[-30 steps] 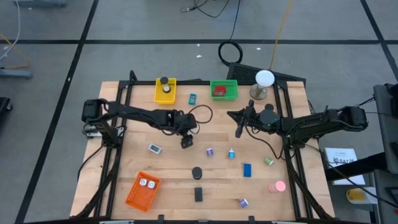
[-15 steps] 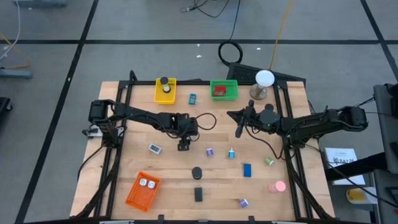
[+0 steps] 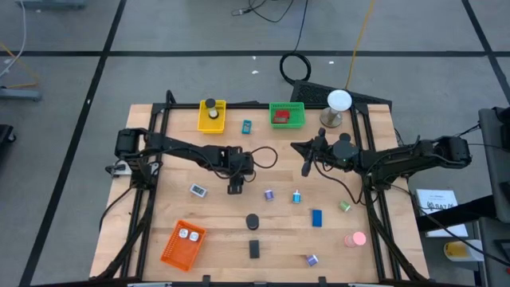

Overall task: Pick & Place Office items
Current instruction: Put the left green charger adapter into the orange bin

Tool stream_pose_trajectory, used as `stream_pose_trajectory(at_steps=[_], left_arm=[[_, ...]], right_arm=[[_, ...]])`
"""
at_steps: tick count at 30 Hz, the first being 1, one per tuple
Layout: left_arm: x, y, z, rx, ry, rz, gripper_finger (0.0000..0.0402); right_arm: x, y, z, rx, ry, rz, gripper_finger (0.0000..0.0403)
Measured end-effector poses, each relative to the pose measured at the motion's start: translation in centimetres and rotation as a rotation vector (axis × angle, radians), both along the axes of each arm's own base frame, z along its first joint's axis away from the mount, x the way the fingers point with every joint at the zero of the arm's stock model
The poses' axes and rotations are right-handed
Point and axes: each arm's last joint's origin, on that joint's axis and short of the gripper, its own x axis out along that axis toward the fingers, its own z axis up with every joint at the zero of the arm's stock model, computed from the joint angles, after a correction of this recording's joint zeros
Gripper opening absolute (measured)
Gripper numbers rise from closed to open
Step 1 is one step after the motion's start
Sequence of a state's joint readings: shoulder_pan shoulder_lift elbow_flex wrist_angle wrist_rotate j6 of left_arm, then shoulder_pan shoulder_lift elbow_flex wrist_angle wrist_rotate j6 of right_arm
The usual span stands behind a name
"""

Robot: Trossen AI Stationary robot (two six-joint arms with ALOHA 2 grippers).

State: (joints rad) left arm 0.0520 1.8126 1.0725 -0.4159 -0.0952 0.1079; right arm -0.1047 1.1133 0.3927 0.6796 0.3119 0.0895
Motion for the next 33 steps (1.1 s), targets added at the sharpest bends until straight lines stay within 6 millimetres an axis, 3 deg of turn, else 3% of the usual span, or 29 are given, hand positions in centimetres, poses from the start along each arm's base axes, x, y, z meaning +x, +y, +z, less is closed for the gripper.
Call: stream_pose_trajectory(at_steps=[9, 16, 24, 28, 33], left_arm=[[0.0, -0.8, -0.3, 0.018, 0.018, -0.039, 0.0136], [-1.8, -3.4, 3.6, 0.003, -0.014, -0.082, 0.0136], [-8.6, -11.4, 9.3, -0.060, 0.008, -0.196, 0.0136], [-12.3, -16.2, 10.4, -0.090, -0.002, -0.298, 0.0136], [-15.8, -20.5, 10.4, -0.139, -0.003, -0.291, 0.0136]], right_arm=[[0.0, 0.0, 0.0, -0.004, 0.003, 0.000, 0.0002], [0.0, 0.0, 0.0, -0.007, 0.006, 0.001, 0.0002], [0.0, 0.0, -0.1, -0.007, 0.010, 0.001, 0.0002], [0.0, 0.0, -0.1, -0.005, 0.009, 0.001, 0.0002], [0.0, 0.0, 0.0, -0.004, 0.005, 0.001, 0.0002]])
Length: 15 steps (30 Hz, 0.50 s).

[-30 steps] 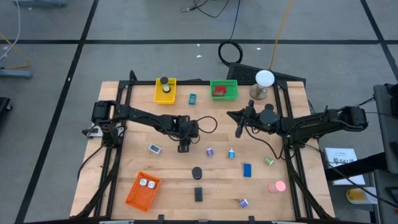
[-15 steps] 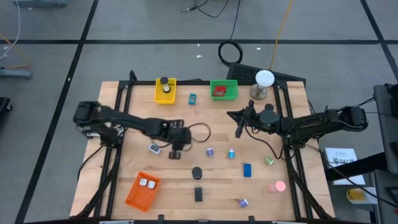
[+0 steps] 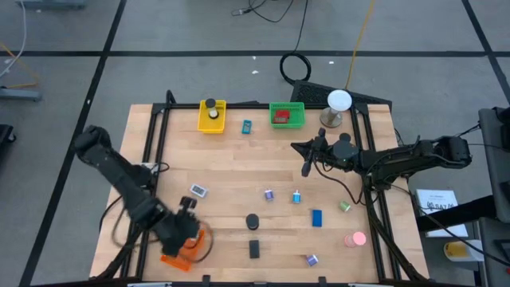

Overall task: Pick & Place Office items
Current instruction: Put the left green charger adapter into the orange bin

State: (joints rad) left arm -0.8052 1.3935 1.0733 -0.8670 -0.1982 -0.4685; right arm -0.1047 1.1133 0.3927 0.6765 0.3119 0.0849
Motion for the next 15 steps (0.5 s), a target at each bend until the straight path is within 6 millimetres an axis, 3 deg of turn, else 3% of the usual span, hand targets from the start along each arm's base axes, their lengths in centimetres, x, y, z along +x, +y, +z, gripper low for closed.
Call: stream_pose_trajectory(at_steps=[4, 15], left_arm=[[-1.2, -2.0, -1.1, 0.029, 0.007, 0.011, 0.0136], [-1.4, -5.0, -4.8, 0.017, 0.151, 0.003, 0.0136]], right_arm=[[0.0, 0.0, 0.0, 0.005, -0.002, -0.001, 0.0002], [0.0, 0.0, 0.0, 0.005, -0.002, 0.001, 0.0002]])
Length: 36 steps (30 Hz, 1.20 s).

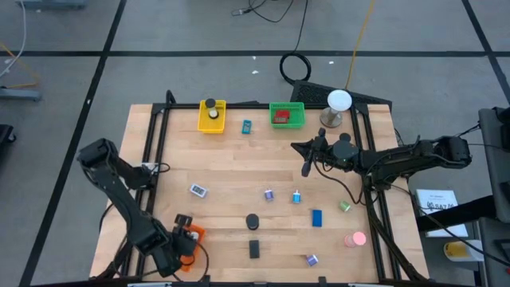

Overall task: Pick & Place Office items
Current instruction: Put the left green charger adapter into the orange bin

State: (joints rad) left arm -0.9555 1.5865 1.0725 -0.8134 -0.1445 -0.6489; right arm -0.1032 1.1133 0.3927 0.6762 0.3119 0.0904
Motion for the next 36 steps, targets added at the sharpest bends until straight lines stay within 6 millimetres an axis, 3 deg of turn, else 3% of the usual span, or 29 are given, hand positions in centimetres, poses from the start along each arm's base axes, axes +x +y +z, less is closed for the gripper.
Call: stream_pose_trajectory(at_steps=[11, 29, 36], left_arm=[[0.0, -2.0, -2.7, 0.035, -0.014, -0.009, 0.0145], [0.3, -2.4, -5.5, 0.128, 0.021, 0.029, 0.0158], [0.3, -2.4, -5.5, 0.125, 0.020, 0.061, 0.0164]], right_arm=[[0.0, 0.0, 0.0, 0.001, -0.001, 0.000, 0.0002], [0.0, 0.0, 0.0, -0.001, 0.000, 0.000, 0.0002], [0.0, 0.0, 0.0, -0.001, 0.000, 0.000, 0.0002]])
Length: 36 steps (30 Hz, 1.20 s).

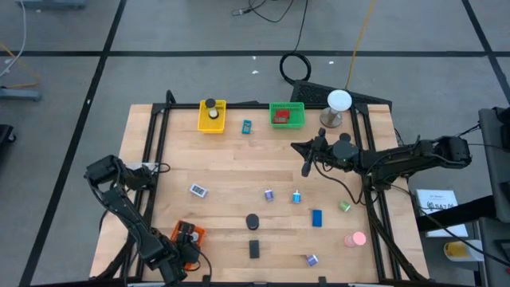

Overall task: Pick & Place Office items
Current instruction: Put the left green charger adapter into the orange bin

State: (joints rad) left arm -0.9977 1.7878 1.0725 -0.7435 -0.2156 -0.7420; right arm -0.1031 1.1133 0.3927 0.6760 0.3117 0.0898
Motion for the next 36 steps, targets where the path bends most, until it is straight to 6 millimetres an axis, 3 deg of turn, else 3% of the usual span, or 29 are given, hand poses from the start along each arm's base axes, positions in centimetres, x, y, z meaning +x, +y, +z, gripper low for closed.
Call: stream_pose_trajectory(at_steps=[13, 32, 36], left_arm=[[-0.2, 0.1, 0.0, -0.012, 0.037, 0.042, 0.0230], [-0.6, 0.6, 0.0, 0.017, 0.109, 0.073, 0.0232], [-0.3, 0.3, 1.0, 0.025, 0.114, 0.073, 0.0232]], right_arm=[[0.0, 0.0, 0.0, 0.000, 0.000, 0.000, 0.0002], [0.0, 0.0, -0.1, 0.001, 0.007, 0.000, 0.0002], [0.0, 0.0, -0.1, 0.001, 0.007, 0.000, 0.0002]])
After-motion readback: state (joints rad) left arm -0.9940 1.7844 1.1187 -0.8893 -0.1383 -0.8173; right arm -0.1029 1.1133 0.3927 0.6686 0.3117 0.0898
